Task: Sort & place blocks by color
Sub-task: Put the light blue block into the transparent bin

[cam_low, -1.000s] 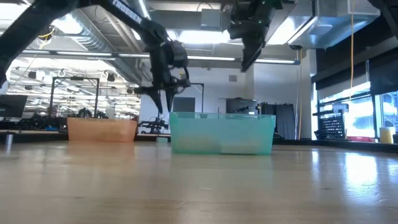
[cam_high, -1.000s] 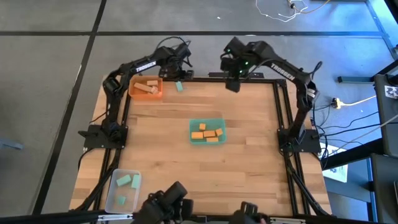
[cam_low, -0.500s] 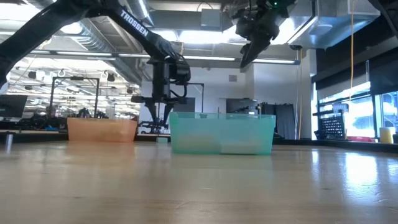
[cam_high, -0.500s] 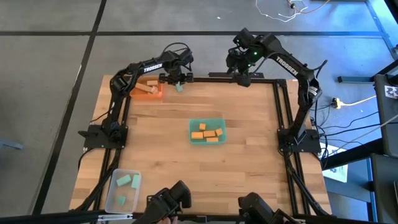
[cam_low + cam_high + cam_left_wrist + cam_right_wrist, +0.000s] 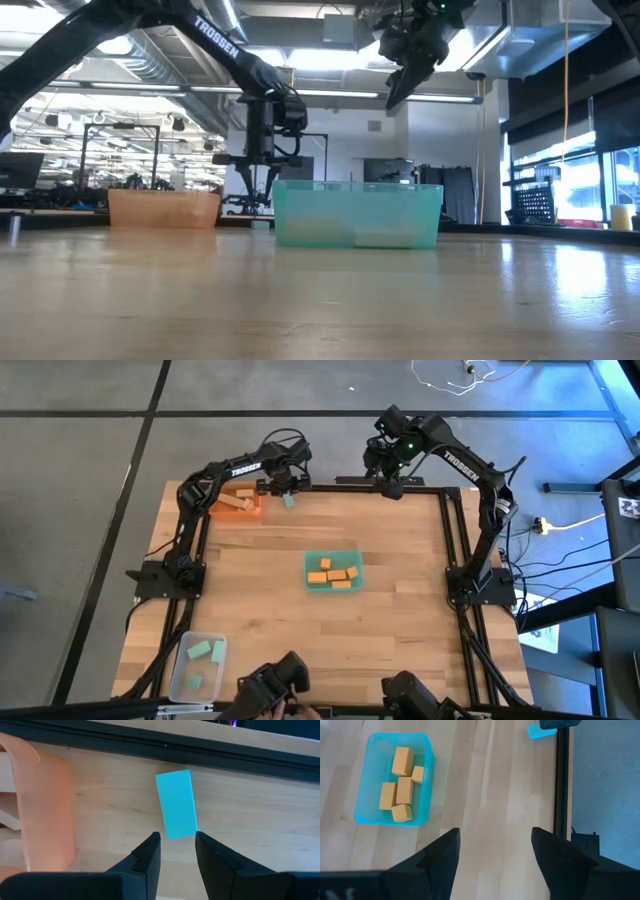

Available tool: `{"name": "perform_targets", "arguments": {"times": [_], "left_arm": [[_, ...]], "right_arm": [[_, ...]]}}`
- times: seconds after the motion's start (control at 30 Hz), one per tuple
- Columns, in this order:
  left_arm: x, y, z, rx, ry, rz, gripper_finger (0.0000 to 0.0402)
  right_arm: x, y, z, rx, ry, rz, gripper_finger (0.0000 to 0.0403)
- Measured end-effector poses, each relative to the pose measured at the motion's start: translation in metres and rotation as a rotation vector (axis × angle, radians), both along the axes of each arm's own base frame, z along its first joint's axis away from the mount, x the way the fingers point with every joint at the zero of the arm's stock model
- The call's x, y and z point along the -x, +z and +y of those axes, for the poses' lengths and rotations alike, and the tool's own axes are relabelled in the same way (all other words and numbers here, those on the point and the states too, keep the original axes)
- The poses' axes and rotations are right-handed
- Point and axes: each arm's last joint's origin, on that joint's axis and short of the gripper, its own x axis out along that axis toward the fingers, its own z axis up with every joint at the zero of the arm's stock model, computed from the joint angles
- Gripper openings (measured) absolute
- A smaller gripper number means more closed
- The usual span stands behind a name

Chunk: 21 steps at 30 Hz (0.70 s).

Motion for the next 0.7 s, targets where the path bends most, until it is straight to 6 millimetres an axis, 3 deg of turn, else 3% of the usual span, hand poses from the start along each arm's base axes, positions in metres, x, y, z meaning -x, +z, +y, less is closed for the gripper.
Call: {"name": "perform_targets", "arguments": {"times": [0.33, 0.7], "left_arm": [[-0.006, 0.0, -0.005, -0.014, -0.015, 0.001, 0.0113], [-0.014, 0.004, 0.002, -0.097, 0.166, -0.109, 0.0135]], "right_arm": [[0.0, 0.0, 0.0, 0.001, 0.001, -0.001, 0.0245], [-0.004, 0.002, -0.003, 0.035, 0.001, -0.036, 0.0245]]}}
